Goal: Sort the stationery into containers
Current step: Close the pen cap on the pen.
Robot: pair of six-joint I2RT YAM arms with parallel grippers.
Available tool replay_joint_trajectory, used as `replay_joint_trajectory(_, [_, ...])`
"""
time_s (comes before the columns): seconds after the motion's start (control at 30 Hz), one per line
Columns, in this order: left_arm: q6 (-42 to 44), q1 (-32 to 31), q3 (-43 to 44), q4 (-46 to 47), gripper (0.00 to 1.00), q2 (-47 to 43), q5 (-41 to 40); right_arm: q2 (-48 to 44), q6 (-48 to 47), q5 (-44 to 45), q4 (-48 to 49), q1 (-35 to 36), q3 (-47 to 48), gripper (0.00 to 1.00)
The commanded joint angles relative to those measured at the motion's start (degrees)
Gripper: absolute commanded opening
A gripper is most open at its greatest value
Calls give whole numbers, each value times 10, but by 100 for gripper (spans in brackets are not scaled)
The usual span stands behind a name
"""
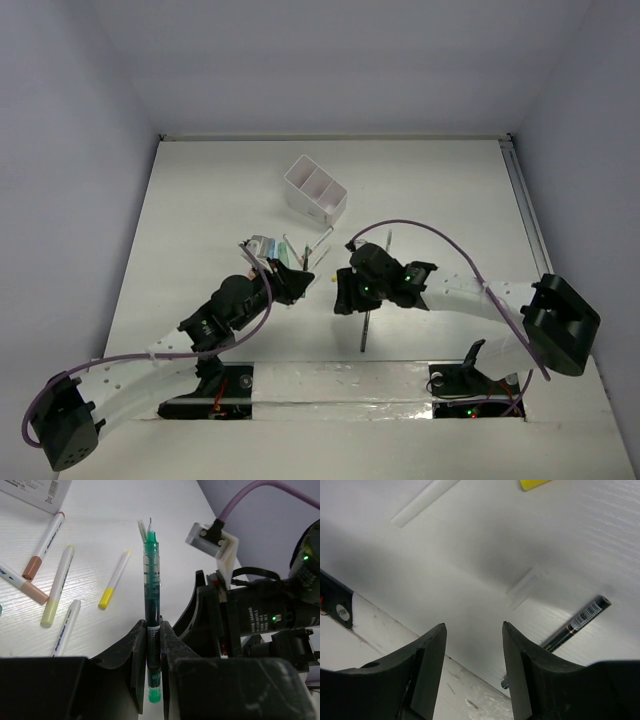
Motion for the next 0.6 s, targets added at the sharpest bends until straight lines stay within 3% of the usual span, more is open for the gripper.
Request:
replay_joint_trajectory(0.0, [15, 0, 13, 12, 0, -25, 1, 17, 14, 48, -27, 14, 33, 55])
replay_joint_trajectory(0.23, [15, 0, -11, 29, 0, -47, 12, 69, 31, 113, -62, 19, 62, 48])
replay_joint_trajectory(0.57, [34, 0, -18, 42, 0, -41, 23, 121, 44, 130, -56, 19, 90, 49])
